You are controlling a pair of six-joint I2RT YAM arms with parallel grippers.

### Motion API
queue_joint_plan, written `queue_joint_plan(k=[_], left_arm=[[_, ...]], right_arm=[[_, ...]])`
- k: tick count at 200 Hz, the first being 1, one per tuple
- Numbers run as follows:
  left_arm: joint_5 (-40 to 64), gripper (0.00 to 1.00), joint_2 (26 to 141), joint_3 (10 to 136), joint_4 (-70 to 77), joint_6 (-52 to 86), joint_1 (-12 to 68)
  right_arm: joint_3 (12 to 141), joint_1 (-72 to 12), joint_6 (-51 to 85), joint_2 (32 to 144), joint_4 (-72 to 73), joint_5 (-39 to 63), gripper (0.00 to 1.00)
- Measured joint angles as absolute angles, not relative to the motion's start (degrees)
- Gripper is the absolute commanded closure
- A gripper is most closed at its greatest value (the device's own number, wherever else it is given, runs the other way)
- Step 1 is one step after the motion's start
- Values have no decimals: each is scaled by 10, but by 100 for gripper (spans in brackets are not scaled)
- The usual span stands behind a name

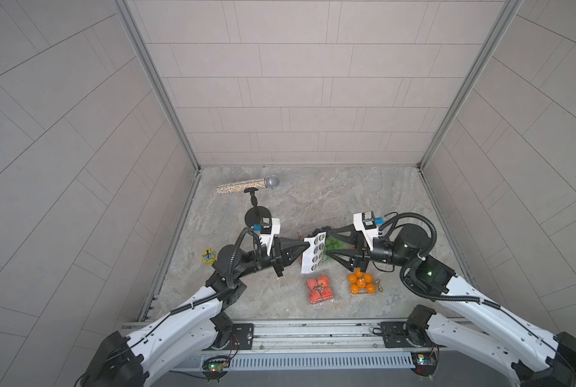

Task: Label fruit boxes
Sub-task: Adjust the label sticker.

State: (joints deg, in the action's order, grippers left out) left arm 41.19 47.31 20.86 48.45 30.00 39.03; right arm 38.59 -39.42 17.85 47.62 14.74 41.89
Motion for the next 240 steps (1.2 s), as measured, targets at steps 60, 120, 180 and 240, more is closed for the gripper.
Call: queue_joint_plan(k=[60, 120, 180, 240], left_arm=[[434, 100, 456, 205, 511, 316, 390], [432, 100, 478, 205, 517, 315, 390], [432, 100, 465, 205, 517, 316, 390], [435, 100, 465, 205, 520, 320, 390]], right_arm=[[375, -370, 240, 526, 238, 487, 46], [370, -372, 288, 559, 319, 548, 85], [370, -372, 296, 559, 335, 567, 89], [370, -374, 304, 581, 351, 576, 88]])
